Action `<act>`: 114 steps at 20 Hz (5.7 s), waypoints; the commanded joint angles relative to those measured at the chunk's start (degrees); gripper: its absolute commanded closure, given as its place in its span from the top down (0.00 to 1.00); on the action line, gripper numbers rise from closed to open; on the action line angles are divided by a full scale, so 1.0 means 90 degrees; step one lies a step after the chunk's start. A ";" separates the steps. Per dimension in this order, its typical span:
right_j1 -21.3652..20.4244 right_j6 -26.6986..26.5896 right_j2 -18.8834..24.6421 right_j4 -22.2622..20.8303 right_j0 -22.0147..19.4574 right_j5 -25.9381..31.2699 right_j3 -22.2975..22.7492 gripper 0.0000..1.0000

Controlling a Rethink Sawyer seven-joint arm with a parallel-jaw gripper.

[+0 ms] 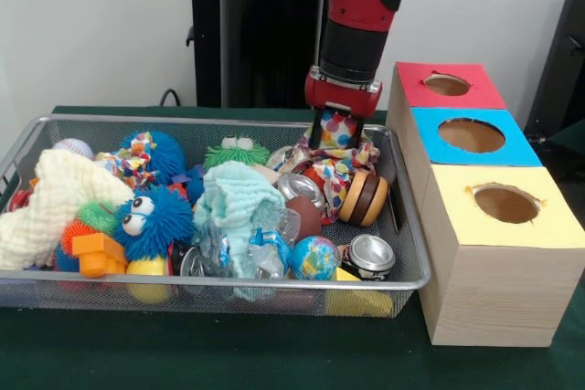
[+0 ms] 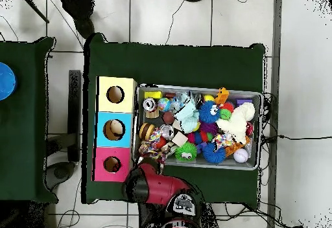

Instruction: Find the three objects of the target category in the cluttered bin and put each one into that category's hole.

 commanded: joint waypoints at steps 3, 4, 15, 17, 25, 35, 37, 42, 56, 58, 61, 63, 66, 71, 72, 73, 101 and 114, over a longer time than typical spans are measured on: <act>-0.0414 0.0391 0.0226 -0.0650 -0.0865 0.0220 -0.0525 1.00; -0.0430 0.0366 0.0342 -0.0714 -0.0954 0.0279 -0.0568 1.00; 0.0385 0.0653 0.1560 -0.0891 -0.1303 -0.0378 -0.1683 1.00; 0.0595 0.0595 0.1815 -0.1104 -0.1498 -0.0505 -0.1941 1.00; 0.1079 0.0288 0.2370 -0.2224 -0.2048 -0.0599 -0.2755 1.00; 0.0851 0.0892 0.1879 -0.0914 -0.1506 0.2937 -0.2583 1.00; 0.0710 0.1217 0.1537 -0.0522 -0.1192 0.4078 -0.2382 1.00; 0.0765 0.1044 0.1216 -0.0523 -0.0882 0.4126 -0.2501 1.00; 0.1488 0.1135 0.0647 -0.1117 -0.0541 0.1523 -0.3153 1.00; 0.1575 0.1247 0.0259 -0.1197 -0.0254 0.1089 -0.3359 1.00; 0.1719 0.1358 -0.0480 -0.1215 0.0203 0.0383 -0.3695 1.00; 0.1843 0.1431 -0.0858 -0.1088 0.0447 -0.0078 -0.3757 1.00; 0.1640 0.1481 -0.0356 -0.1023 -0.0044 -0.0828 -0.3401 1.00; 0.1227 0.1571 0.1057 -0.1565 -0.1284 -0.1363 -0.2662 1.00; 0.1206 0.1553 0.1128 -0.1591 -0.1348 -0.1329 -0.2624 1.00; 0.1186 0.1534 0.1199 -0.1617 -0.1412 -0.1294 -0.2585 1.00; 0.1062 0.0341 0.0382 -0.1939 -0.0878 -0.0252 -0.3175 1.00; 0.0675 0.0235 0.0271 -0.2085 -0.0937 0.0726 -0.3147 1.00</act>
